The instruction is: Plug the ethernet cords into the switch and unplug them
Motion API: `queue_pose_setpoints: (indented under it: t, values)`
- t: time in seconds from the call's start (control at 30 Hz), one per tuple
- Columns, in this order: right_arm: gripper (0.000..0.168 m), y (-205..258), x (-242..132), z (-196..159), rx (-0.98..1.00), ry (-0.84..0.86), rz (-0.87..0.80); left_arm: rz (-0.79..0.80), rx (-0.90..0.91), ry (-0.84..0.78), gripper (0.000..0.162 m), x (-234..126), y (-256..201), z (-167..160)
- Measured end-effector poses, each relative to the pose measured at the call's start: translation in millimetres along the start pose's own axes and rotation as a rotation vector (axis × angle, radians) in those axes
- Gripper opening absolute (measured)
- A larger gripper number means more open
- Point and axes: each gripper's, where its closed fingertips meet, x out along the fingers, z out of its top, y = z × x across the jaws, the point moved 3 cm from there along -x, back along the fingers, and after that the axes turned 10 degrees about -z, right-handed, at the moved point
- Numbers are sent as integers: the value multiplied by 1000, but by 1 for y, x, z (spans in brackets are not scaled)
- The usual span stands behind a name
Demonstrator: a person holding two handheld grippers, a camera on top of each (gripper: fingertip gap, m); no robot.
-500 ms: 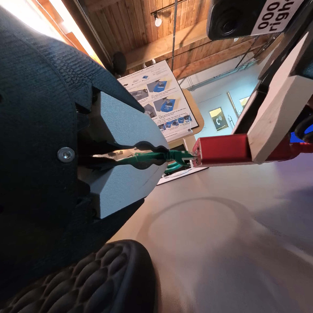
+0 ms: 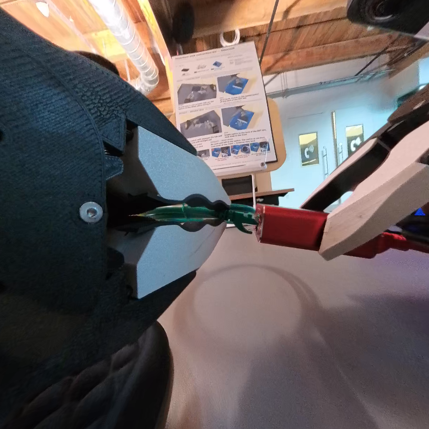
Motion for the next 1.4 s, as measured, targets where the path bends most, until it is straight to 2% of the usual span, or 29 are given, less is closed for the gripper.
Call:
queue_pose_setpoints:
  t: [0.3, 0.43, 0.53, 0.6, 0.63, 0.7, 0.77, 0.83, 0.93, 1.07, 1.17, 1.23, 1.3, 1.4]
  values:
    - [69, -7, -3, 6, 3, -34, -47, 13, 42, 16, 8, 4, 14, -9]
    - [69, -18, -13, 18, 23, -122, -101, 96, -205, -42, 43, -11, 44, -21]
    - [68, -28, -26, 27, 39, -203, -166, 276, -516, -232, 44, -40, 69, -26]
    - [68, -33, -35, 39, 27, -271, -244, 302, -935, -492, 45, -53, 76, -22]
    - [68, -35, -39, 45, 1, -295, -297, 219, -1165, -637, 51, -51, 74, -17]
    - [68, -35, -41, 57, -77, -315, -415, -17, -1569, -804, 82, -36, 65, -8]
    - [68, -29, -41, 69, -149, -340, -485, -205, -1776, -927, 81, -27, 64, 1]
    - [68, -18, -40, 80, -216, -374, -528, -213, -1874, -1025, 68, -25, 76, 1]
    - [69, -7, -39, 90, -327, -375, -620, -197, -1829, -1068, 31, -29, 86, 3]
    - [68, -1, -36, 90, -447, -289, -697, -169, -1720, -1074, 27, -34, 83, 3]
    - [73, 10, -34, 86, -498, -272, -541, -160, -1641, -1120, 26, -45, 83, -4]
    - [74, 19, -41, 85, -478, -334, -388, -205, -1583, -1177, 26, -55, 86, -4]
    - [61, 19, -53, 90, -357, -437, -293, -277, -1494, -1229, 26, -66, 89, 0]
    - [54, 29, -65, 100, -174, -571, -53, -363, -1319, -1267, 26, -81, 90, 13]
